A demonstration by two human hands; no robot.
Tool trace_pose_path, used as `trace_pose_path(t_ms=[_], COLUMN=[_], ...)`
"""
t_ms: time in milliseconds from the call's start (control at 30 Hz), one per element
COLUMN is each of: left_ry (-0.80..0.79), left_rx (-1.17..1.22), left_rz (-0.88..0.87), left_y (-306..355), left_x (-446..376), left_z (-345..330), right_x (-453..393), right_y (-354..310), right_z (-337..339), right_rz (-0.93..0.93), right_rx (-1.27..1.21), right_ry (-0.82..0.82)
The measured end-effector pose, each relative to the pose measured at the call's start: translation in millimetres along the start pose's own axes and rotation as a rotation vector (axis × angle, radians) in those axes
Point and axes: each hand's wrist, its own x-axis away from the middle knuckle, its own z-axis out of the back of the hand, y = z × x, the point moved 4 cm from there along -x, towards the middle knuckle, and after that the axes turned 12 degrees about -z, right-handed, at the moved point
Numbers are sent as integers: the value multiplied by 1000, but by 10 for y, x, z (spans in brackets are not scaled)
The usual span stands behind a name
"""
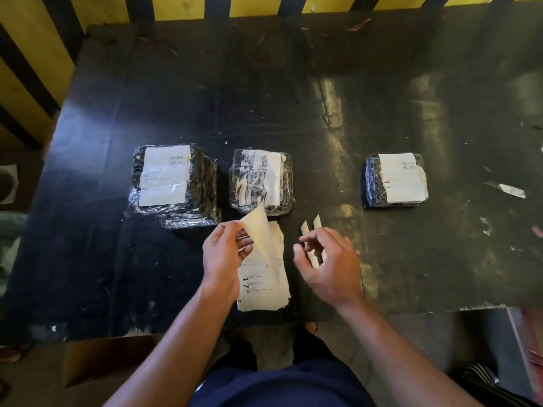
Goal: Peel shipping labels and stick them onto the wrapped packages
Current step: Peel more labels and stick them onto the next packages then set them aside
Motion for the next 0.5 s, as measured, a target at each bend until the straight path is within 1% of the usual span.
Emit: trace_pose_path(t_ms=[67, 167, 367, 500], left_ry=[30, 69, 77, 41], left_rx=[12, 30, 96, 128], left_rz=[-2, 1, 25, 38], left_y=[7, 11, -3, 30], left_x=[7, -3, -6, 12], left_z=[-36, -59, -79, -74], right_x=[103, 149, 30, -77], right_y=[-340, -542, -565, -558], right_z=[-48, -210, -372, -315], right_rz=[111, 180, 165, 131], right_rx=[44, 140, 252, 173], right_ry=[13, 56, 122, 118])
